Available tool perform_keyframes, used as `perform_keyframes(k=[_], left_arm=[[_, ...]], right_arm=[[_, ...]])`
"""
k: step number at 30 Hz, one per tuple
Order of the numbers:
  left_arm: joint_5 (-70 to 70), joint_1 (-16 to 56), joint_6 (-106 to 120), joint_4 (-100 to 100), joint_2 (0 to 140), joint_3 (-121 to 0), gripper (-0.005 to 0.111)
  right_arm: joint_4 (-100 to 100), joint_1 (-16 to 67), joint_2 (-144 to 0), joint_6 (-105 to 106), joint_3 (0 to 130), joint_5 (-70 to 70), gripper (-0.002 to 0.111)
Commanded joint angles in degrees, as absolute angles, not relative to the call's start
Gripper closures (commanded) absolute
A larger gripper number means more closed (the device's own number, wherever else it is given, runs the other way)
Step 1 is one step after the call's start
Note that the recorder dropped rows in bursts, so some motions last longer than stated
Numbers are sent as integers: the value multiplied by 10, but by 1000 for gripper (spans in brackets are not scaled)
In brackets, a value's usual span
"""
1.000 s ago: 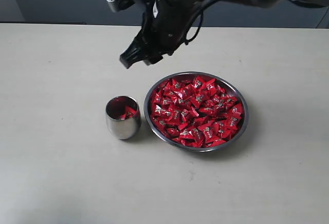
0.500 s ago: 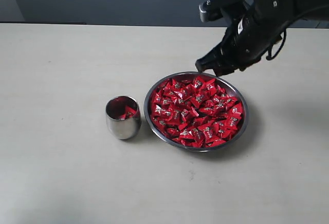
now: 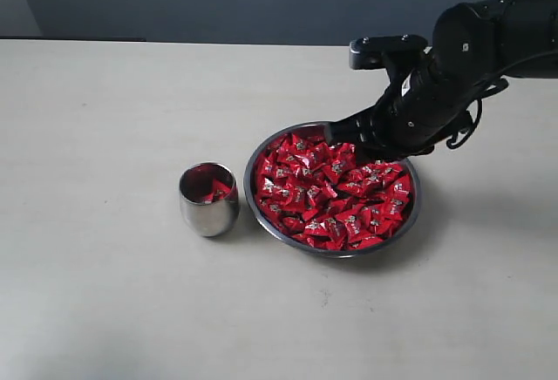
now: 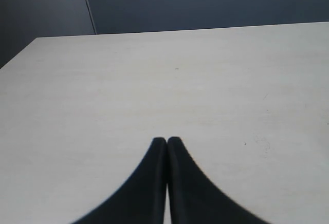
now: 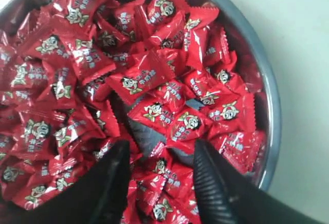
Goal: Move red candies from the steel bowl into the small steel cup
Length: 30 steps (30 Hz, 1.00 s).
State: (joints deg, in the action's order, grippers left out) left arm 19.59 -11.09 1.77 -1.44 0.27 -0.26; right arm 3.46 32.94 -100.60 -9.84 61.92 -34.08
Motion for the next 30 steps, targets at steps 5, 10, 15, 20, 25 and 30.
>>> perform_keyframes(k=[5,10,15,20,25,30], left_arm=[[191,-107,17,-16,0,0,106],[191,-107,17,-16,0,0,106],[191,-107,17,-16,0,0,106],[191,-107,17,-16,0,0,106],[191,-107,17,-16,0,0,106],[191,-107,17,-16,0,0,106]], right_arm=[[38,327,-1009,-211,613,-359,69],[38,327,-1009,-301,589,-333,69],[38,327,-1009,-380,561,-302,69],[38,327,-1009,-473,557,-250,69],[38,327,-1009,-526,557,-236,69],[38,327,-1010,-551,557,-237,69]])
